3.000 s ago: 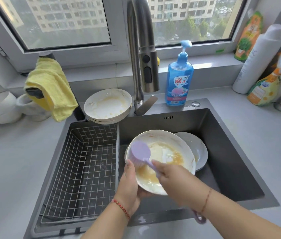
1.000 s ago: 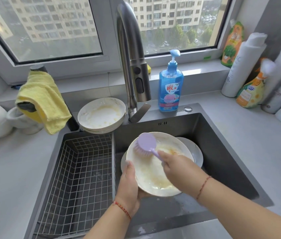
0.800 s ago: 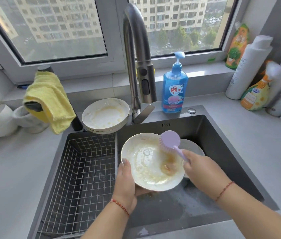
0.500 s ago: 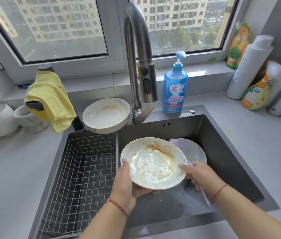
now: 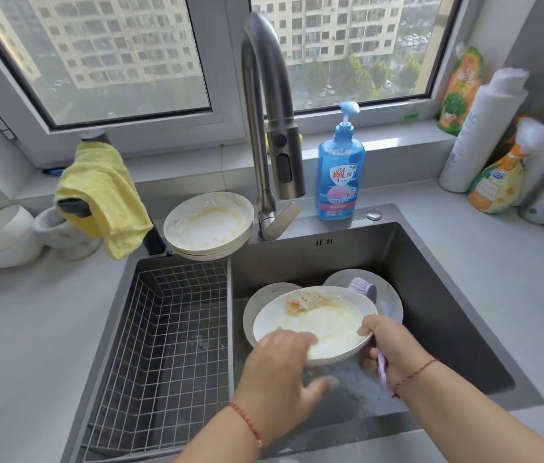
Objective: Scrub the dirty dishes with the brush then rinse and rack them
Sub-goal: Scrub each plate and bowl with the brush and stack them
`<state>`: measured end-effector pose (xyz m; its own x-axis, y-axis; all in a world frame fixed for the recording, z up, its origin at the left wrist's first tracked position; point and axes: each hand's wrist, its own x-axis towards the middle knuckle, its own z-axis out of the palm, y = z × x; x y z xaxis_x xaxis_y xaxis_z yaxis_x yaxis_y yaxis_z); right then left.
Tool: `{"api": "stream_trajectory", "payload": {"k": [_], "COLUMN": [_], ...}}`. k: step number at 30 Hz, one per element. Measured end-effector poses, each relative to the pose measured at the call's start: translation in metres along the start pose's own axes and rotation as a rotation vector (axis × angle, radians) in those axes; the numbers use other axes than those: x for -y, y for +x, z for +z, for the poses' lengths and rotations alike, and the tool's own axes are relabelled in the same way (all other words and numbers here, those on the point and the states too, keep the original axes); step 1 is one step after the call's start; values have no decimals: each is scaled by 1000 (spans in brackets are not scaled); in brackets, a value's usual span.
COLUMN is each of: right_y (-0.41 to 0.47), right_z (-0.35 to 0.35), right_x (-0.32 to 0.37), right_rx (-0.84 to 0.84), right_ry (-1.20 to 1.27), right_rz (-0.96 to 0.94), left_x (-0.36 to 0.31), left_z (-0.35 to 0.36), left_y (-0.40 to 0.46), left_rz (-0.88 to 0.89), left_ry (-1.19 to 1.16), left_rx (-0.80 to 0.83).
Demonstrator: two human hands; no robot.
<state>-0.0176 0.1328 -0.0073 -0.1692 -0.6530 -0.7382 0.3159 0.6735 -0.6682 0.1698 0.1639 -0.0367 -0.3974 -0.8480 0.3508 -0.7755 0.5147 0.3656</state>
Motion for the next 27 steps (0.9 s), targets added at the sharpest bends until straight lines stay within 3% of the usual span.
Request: {"api": "stream_trajectory", "payload": {"k": [2,5,9,11,16,21,27], "right_y": [-2,-6,-17,-19,-16,-15,-37], "right_z": [4,11,14,9,-10,-14,-2], "right_x": [-2,-2,7,12,19,18,25], "right_rx": [6,26,74,82,26,5,94], "right_ry": [0,-49,-94,-117,-243,-339,-499], "right_rz": [5,-33,-118,-157,-254,-296,-465], "left_x": [-2,-6,1,2,-1,6,11], "left_z": [7,7,5,0,-23,-36,-40], "left_y": [5,16,19,22,33,37,37], "left_rz": [152,173,215,72,-532,-637,-685], "left_ry": [143,286,210,111,-287,-432,-483], "left_rx": [40,-45,-220,-231,-141,-164,-129]}}
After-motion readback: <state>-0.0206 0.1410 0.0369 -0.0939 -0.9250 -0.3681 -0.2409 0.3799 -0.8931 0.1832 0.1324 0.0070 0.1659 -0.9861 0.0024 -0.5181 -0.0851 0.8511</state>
